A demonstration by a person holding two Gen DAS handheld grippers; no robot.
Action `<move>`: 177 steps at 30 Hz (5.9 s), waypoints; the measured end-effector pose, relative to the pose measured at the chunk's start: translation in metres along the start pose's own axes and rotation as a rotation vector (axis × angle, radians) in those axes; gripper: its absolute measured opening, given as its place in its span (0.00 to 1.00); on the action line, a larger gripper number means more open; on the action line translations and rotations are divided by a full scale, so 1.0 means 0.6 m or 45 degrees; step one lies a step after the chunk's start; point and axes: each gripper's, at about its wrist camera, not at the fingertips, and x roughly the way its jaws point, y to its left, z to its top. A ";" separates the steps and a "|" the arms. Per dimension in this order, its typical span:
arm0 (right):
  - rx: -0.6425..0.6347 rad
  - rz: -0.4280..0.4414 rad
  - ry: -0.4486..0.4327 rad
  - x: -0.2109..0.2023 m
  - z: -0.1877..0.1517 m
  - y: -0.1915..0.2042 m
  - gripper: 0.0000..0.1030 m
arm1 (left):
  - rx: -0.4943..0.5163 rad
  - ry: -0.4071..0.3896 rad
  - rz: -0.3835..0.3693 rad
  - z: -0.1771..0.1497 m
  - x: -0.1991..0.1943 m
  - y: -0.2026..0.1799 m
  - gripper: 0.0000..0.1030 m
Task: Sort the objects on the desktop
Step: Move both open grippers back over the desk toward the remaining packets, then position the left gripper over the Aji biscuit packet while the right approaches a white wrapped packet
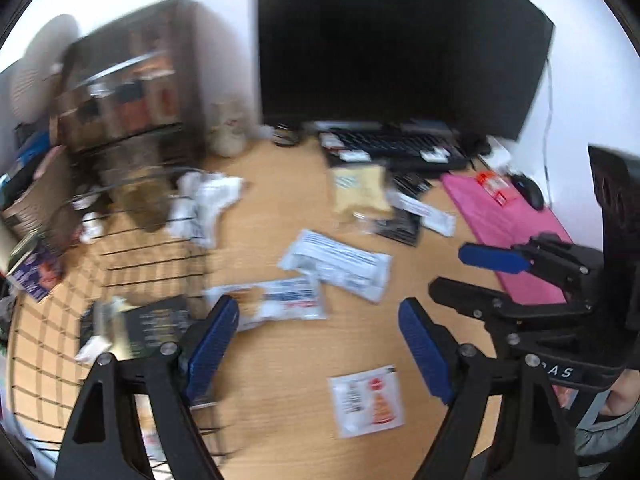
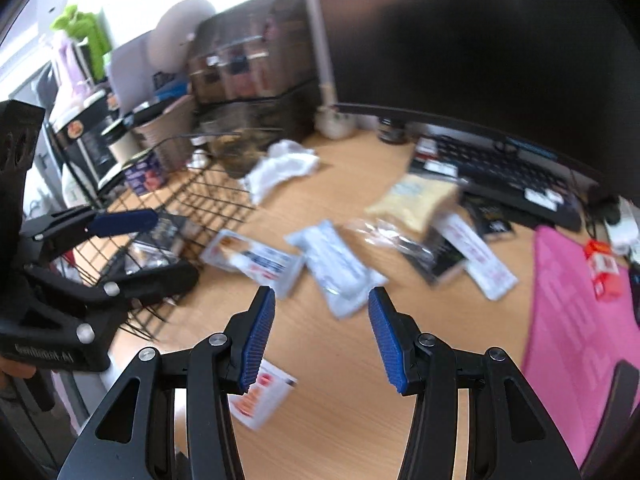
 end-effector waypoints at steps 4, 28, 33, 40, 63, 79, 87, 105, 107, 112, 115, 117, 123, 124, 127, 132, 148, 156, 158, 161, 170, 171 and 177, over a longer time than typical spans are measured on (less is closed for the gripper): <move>0.049 -0.016 0.011 0.003 -0.018 -0.048 0.48 | 0.044 0.071 -0.028 0.005 0.054 -0.042 0.81; 0.145 -0.082 0.113 0.127 0.052 -0.177 0.48 | -0.040 0.199 0.004 0.085 0.211 -0.005 0.81; 0.155 -0.151 0.126 0.149 0.096 -0.204 0.48 | -0.105 0.163 0.017 0.135 0.227 0.022 0.81; 0.142 -0.112 0.197 0.192 0.119 -0.217 0.48 | -0.145 0.217 0.034 0.155 0.268 0.035 0.81; -0.044 0.056 0.244 0.206 0.047 -0.078 0.48 | -0.245 0.253 0.085 -0.004 0.174 0.056 0.81; -0.231 0.049 0.231 0.243 0.061 0.010 0.36 | -0.226 0.264 0.024 -0.056 0.140 0.046 0.81; -0.200 0.000 0.254 0.202 0.032 -0.038 0.25 | -0.182 0.305 -0.073 -0.051 0.181 0.005 0.82; 0.093 -0.112 0.257 0.077 -0.078 -0.212 0.21 | 0.038 0.300 -0.134 -0.007 0.199 -0.142 0.86; 0.079 -0.088 0.250 0.081 -0.071 -0.200 0.21 | 0.010 0.287 -0.079 -0.012 0.184 -0.127 0.86; -0.017 0.022 0.233 0.105 -0.050 -0.129 0.21 | -0.108 0.226 0.112 -0.045 0.124 -0.073 0.86; -0.087 0.091 0.230 0.115 -0.043 -0.082 0.21 | -0.163 0.207 0.205 -0.072 0.097 -0.047 0.86; -0.137 0.121 0.227 0.118 -0.039 -0.055 0.21 | -0.207 0.219 0.243 -0.088 0.087 -0.029 0.86; -0.203 0.195 0.219 0.126 -0.034 -0.004 0.21 | -0.300 0.224 0.331 -0.124 0.059 0.005 0.86; -0.214 0.205 0.219 0.127 -0.034 0.004 0.21 | -0.309 0.231 0.340 -0.128 0.062 0.010 0.86; -0.235 0.219 0.208 0.128 -0.028 0.018 0.21 | -0.329 0.253 0.359 -0.127 0.078 0.024 0.86; -0.219 0.201 0.200 0.129 -0.014 0.011 0.21 | -0.357 0.308 0.332 -0.125 0.116 0.036 0.86; -0.079 0.085 0.247 0.143 -0.018 -0.087 0.21 | -0.156 0.300 0.103 -0.066 0.184 -0.052 0.87; -0.026 0.031 0.208 0.124 -0.009 -0.119 0.21 | -0.136 0.287 0.050 -0.037 0.198 -0.060 0.87; -0.019 0.028 0.194 0.124 -0.003 -0.123 0.21 | -0.129 0.282 0.055 -0.034 0.197 -0.058 0.87; -0.015 0.029 0.165 0.134 0.016 -0.119 0.21 | -0.152 0.300 0.056 -0.043 0.192 -0.045 0.87; -0.075 0.024 0.208 0.204 0.038 -0.089 0.21 | -0.212 0.293 0.091 -0.059 0.187 -0.005 0.87; -0.074 0.033 0.208 0.202 0.033 -0.090 0.21 | -0.202 0.292 0.094 -0.056 0.190 -0.006 0.87; -0.043 0.079 0.250 0.158 -0.011 -0.109 0.21 | -0.105 0.287 0.021 -0.035 0.210 -0.039 0.87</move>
